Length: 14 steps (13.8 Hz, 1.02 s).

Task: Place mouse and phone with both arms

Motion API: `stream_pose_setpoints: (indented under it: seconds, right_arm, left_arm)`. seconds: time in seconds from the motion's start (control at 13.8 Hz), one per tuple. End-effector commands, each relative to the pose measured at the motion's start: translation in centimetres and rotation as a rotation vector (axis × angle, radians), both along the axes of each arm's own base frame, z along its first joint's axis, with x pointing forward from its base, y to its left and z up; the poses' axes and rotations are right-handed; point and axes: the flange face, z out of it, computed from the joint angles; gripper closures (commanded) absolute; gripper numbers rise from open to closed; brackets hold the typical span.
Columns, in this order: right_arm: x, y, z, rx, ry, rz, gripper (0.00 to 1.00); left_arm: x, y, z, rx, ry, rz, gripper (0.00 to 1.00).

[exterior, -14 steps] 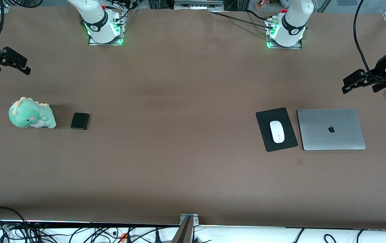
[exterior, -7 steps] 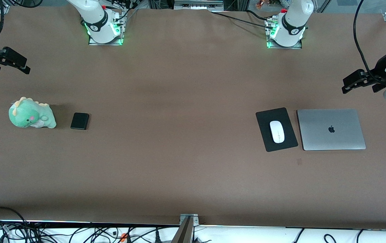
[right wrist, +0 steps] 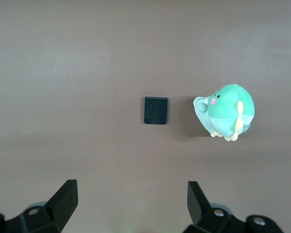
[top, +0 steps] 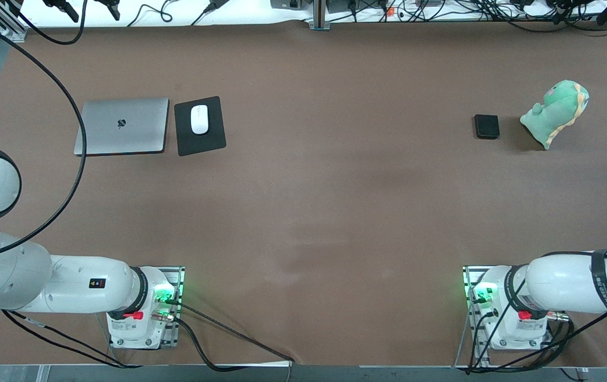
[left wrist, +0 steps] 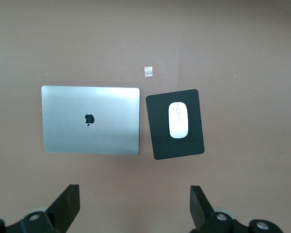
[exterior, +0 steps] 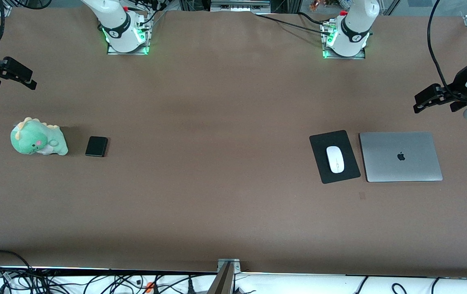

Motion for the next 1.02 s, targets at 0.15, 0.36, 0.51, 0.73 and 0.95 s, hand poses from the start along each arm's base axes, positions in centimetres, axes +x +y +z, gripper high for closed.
stream_pose_setpoints:
  seconds: [0.15,0.36,0.51,0.73,0.95]
  right_arm:
    - [-0.44,-0.04,0.78,-0.012,0.002,-0.014,0.0]
    - [-0.44,-0.04,0.78,-0.012,0.002,-0.013,0.0]
    - [-0.44,-0.04,0.78,-0.012,0.002,-0.013,0.0]
    - [-0.44,-0.04,0.78,-0.012,0.002,-0.013,0.0]
    - [-0.44,-0.04,0.78,-0.012,0.002,-0.013,0.0]
  left_arm:
    - [0.33,-0.02,0.5,-0.005,-0.01,-0.016,0.0]
    - [0.35,-0.04,0.52,-0.006,-0.011,-0.016,0.0]
    - [0.35,0.04,0.52,0.001,-0.011,-0.018,0.0]
    - [0.33,-0.03,0.51,0.003,-0.01,-0.019,0.0]
    - [0.35,-0.03,0.59,0.003,-0.013,-0.019,0.0]
